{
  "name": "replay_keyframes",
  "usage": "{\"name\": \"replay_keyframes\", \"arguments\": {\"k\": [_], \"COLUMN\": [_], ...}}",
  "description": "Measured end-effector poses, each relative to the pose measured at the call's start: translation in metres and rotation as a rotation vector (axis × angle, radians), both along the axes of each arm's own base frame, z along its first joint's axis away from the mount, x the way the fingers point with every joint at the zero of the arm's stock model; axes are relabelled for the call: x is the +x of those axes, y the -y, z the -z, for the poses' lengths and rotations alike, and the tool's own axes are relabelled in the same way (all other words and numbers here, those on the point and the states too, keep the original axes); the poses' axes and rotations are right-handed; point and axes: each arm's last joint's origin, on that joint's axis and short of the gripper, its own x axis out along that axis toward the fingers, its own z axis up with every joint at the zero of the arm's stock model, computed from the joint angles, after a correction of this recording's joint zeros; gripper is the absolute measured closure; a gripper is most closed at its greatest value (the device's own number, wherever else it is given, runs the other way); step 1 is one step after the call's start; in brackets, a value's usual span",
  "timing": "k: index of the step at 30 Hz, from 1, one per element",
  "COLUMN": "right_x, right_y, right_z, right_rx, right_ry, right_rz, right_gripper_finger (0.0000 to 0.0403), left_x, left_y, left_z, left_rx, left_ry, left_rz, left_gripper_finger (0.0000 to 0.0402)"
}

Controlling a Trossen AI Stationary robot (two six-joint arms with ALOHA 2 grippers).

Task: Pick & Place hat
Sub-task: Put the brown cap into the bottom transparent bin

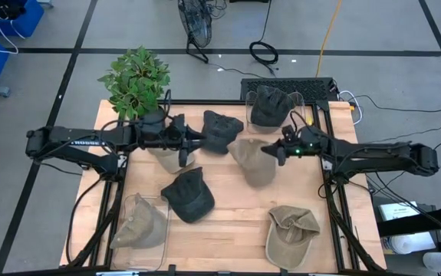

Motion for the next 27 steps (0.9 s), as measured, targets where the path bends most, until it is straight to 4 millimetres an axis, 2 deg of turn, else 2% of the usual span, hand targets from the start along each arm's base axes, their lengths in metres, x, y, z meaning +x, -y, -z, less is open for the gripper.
{"name": "replay_keyframes", "arguments": {"k": [4,7,13,16,20,23,27], "right_x": [0.011,0.020,0.035,0.037,0.039,0.040,0.041], "right_y": [0.003,0.005,0.006,0.001,-0.006,-0.010,-0.012], "right_z": [-0.029,-0.051,-0.074,-0.082,-0.088,-0.091,-0.096], "right_rx": [-0.086,-0.158,-0.234,-0.255,-0.281,-0.294,-0.340], "right_ry": [-0.071,-0.108,-0.090,-0.069,-0.050,-0.037,-0.026], "right_rz": [-0.044,-0.074,-0.156,-0.185,-0.221,-0.237,-0.244], "right_gripper_finger": [0.0401,0.0401,0.0402,0.0402,0.0402,0.0402,0.0402], "left_x": [0.014,0.033,0.074,0.091,0.109,0.122,0.136], "left_y": [-0.002,-0.005,-0.013,-0.015,-0.018,-0.021,-0.023], "left_z": [-0.011,-0.025,-0.049,-0.062,-0.068,-0.069,-0.058], "left_rx": [-0.019,0.018,0.125,0.159,0.184,0.152,0.124], "left_ry": [-0.043,-0.089,-0.257,-0.298,-0.348,-0.350,-0.399], "left_rz": [0.013,0.021,0.000,0.009,0.050,0.114,0.147], "left_gripper_finger": [0.0201,0.0147,0.0074,0.0060,0.0062,0.0072,0.0088]}}
